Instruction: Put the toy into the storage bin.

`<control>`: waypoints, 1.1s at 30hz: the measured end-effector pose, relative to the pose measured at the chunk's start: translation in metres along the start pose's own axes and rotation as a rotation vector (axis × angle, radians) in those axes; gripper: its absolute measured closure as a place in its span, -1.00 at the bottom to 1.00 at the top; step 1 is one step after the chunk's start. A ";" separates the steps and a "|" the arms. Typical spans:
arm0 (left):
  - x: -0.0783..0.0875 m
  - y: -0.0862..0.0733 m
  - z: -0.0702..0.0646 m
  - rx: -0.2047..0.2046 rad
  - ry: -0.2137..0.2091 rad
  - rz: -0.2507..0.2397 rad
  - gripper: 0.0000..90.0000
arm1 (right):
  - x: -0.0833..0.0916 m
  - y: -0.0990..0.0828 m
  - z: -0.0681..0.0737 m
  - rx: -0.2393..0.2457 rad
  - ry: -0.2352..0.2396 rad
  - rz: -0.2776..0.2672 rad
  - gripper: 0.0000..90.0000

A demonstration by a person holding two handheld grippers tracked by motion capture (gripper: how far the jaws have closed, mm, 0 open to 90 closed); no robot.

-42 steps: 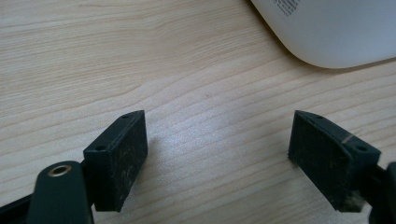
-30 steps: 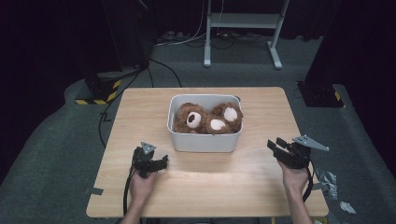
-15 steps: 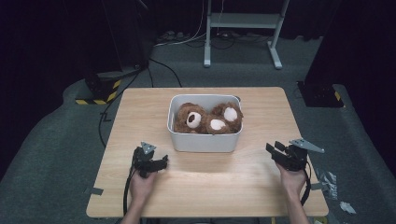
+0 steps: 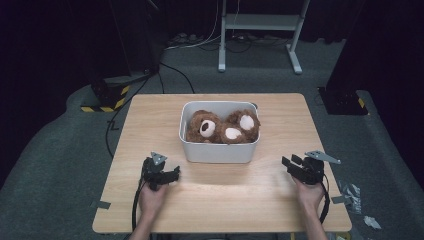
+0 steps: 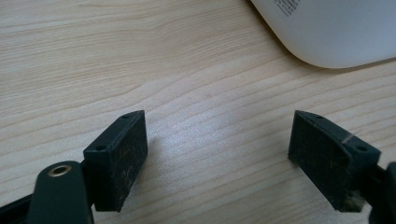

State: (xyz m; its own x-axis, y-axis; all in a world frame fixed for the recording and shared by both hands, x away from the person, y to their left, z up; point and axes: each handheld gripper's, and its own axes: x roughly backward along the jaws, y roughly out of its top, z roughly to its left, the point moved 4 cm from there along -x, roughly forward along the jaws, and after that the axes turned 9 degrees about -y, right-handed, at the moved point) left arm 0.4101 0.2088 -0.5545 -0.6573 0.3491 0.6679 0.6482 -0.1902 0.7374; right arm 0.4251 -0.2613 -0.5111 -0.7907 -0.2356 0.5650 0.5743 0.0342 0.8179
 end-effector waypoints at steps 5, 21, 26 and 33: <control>0.000 0.000 0.000 0.000 0.000 0.000 -0.56 | -0.005 -0.005 0.001 -0.004 -0.002 0.020 0.14; 0.000 0.000 0.000 0.000 0.000 0.001 -0.56 | -0.023 -0.015 0.005 0.078 -0.065 0.093 0.07; 0.000 0.000 0.000 0.001 0.000 0.000 -0.56 | -0.028 -0.017 0.003 0.091 -0.086 0.109 0.02; 0.000 0.000 0.000 0.000 0.001 0.002 -0.56 | -0.034 -0.020 0.002 0.104 -0.121 0.119 -0.01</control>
State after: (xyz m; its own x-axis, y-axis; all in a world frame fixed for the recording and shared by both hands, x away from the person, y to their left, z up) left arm 0.4100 0.2088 -0.5544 -0.6562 0.3475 0.6698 0.6497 -0.1911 0.7357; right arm 0.4403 -0.2520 -0.5464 -0.7421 -0.1054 0.6619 0.6450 0.1563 0.7481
